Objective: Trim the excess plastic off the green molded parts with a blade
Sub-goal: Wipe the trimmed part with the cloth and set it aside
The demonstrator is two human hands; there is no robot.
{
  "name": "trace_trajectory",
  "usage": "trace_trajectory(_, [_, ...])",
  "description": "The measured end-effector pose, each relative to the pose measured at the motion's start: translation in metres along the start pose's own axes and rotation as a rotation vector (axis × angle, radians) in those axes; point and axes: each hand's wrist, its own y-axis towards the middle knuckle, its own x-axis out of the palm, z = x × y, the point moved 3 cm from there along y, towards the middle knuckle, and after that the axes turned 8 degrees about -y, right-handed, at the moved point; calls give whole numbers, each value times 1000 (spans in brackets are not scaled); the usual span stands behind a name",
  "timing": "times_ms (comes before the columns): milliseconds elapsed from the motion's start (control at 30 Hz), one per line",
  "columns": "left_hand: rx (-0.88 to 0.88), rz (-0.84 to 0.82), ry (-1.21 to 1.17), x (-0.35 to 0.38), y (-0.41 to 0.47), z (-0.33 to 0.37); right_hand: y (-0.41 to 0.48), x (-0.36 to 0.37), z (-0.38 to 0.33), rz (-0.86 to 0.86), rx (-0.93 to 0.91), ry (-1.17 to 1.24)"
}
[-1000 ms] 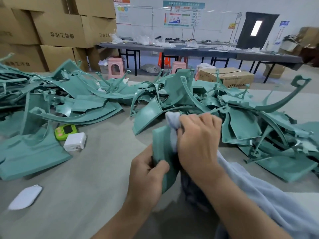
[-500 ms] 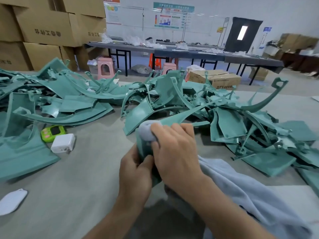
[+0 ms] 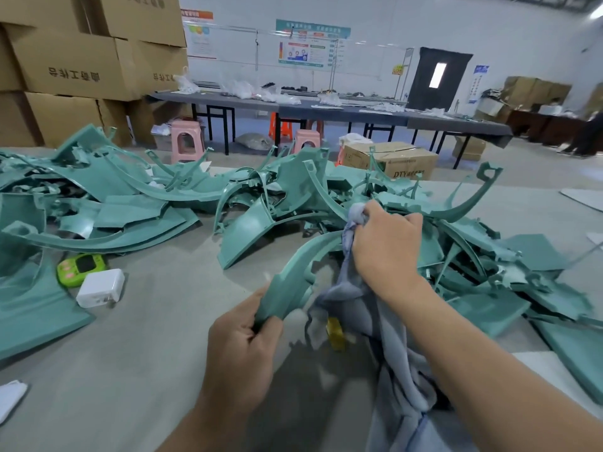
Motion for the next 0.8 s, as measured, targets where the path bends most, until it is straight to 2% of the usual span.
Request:
trace_trajectory(167, [-17, 88, -67, -7, 2, 6, 14, -7, 31, -42, 81, -72])
trace_trajectory(233, [-29, 199, -87, -12, 6, 4, 10, -14, 41, 14, 100, -65])
trace_trajectory(300, [-122, 341, -144, -18, 12, -4, 3, -23, 46, 116, 97, -38])
trace_trajectory(367, [-272, 446, -255, -22, 17, -13, -9, -33, 50, 214, 118, 77])
trace_trajectory(433, [-427, 477, -329, -24, 21, -19, -22, -41, 53, 223, 179, 399])
trace_trajectory(533, [-639, 428, -412, -17, 19, -21, -41, -47, 37, 17, 221, 959])
trace_trajectory(600, [-811, 291, -501, -4, 13, -19, -53, -48, 14, -216, 196, 1227])
trace_trajectory(667, [-885, 143, -526, 7, 8, -20, -61, -46, -10, -357, 193, 1411])
trace_trajectory(733, [-809, 83, -477, 12, 7, -24, -64, -44, -29, -372, 209, 1520])
trace_trajectory(800, [-565, 48, -323, 10, 11, -28, -66, -42, -44, -366, 193, 1549])
